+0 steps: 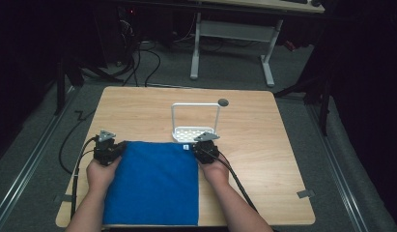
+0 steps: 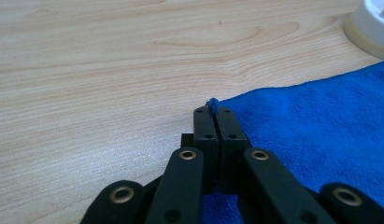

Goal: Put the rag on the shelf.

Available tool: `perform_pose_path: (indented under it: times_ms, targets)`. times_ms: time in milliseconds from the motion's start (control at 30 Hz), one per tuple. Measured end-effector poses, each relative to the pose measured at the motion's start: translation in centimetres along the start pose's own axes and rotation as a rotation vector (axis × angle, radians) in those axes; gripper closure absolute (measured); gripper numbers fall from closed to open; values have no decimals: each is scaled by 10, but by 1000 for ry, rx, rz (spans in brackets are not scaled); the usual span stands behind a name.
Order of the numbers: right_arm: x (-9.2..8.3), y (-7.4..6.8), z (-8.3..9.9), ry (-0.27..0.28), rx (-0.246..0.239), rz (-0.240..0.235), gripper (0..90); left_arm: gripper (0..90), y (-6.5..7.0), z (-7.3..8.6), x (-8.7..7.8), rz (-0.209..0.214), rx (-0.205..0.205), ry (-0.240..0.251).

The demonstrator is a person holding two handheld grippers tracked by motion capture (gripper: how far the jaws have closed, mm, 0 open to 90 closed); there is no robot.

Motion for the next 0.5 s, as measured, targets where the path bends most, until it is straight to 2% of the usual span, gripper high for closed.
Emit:
perform_pose_path:
  times_ms: [33, 133, 267, 500]
  targets:
    - [-3, -1, -1, 14, -9, 1, 889, 890, 0, 0, -1, -2, 7, 2]
    - [-11, -6, -3, 54, -20, -9, 889, 891, 1, -3, -13, -8, 11, 50]
    - [-25, -14, -5, 118, -20, -31, 889, 892, 2, -7, -32, -6, -15, 125]
    - [-54, -31, 2, 221, -51, -82, 889, 891, 13, -9, -59, 9, -10, 205]
Point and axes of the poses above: each handheld gripper's, and its own axes: x roughly forward along the jaws, z roughly out of its underside, y roughly to its right, the point moved 6 cm from there along x, roughly forward along the jaws, and after that the axes turned 10 degrees about -z, right-handed, at the moved point
